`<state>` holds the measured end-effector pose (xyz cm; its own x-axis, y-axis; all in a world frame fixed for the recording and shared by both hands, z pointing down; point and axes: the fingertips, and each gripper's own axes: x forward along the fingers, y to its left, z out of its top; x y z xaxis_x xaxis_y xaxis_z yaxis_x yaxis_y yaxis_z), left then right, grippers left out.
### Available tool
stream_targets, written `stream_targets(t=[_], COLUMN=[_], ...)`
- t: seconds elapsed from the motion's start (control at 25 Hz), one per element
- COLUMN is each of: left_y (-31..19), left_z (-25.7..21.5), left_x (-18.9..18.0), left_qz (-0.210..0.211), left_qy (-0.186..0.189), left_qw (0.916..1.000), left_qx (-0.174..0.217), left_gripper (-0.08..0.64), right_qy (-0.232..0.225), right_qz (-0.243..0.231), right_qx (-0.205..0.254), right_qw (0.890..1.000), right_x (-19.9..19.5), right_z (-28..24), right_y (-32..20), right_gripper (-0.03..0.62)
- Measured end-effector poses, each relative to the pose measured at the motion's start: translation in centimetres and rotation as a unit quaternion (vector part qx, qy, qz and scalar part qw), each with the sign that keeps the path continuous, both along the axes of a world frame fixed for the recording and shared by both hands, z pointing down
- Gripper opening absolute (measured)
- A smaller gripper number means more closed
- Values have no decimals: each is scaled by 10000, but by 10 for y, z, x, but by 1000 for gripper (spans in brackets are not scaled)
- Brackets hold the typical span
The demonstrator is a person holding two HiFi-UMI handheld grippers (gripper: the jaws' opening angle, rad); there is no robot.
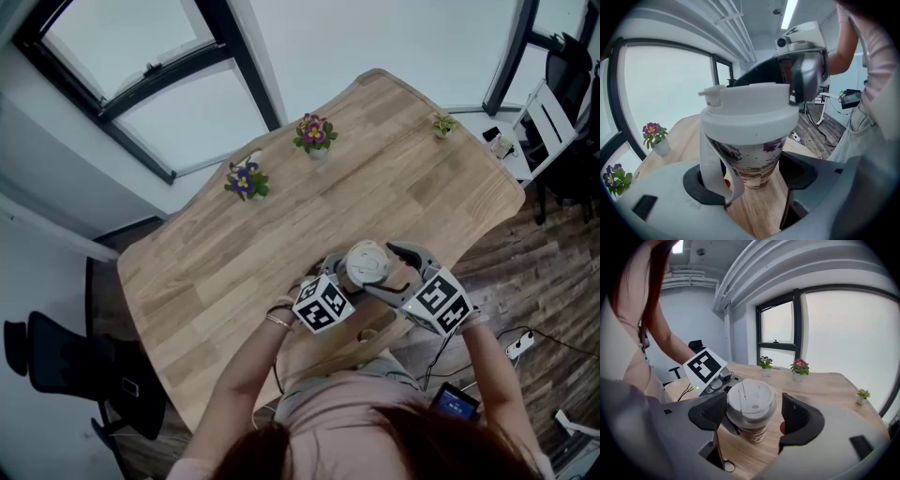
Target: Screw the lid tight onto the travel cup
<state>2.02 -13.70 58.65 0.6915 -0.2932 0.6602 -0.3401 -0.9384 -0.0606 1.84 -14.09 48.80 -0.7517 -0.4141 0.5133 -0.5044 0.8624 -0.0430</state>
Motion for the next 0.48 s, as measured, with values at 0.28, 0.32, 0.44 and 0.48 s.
stream_targets(t=[0.28,0.32,0.44,0.48], left_y=[-1,-1,0,0], left_z=[-1,-1,-1,-1], left_x=[1,1,1,1], left_qz=[-197,-210,-248,-286], left_qy=[29,16,-62,-74], left_qw=[9998,9998,9996,9995], left_qx=[50,71,104,107], left_gripper=[347,347,347,347], right_qy=[-143,-207,-312,-328], right_qz=[432,684,1492,1757], right_qx=[162,230,370,392], right_qw=[9988,9972,9876,9831], right_x=[-5,-4,-2,-2], right_z=[-3,-4,-3,-3], right_y=[1,2,3,3], right_gripper=[307,306,305,305])
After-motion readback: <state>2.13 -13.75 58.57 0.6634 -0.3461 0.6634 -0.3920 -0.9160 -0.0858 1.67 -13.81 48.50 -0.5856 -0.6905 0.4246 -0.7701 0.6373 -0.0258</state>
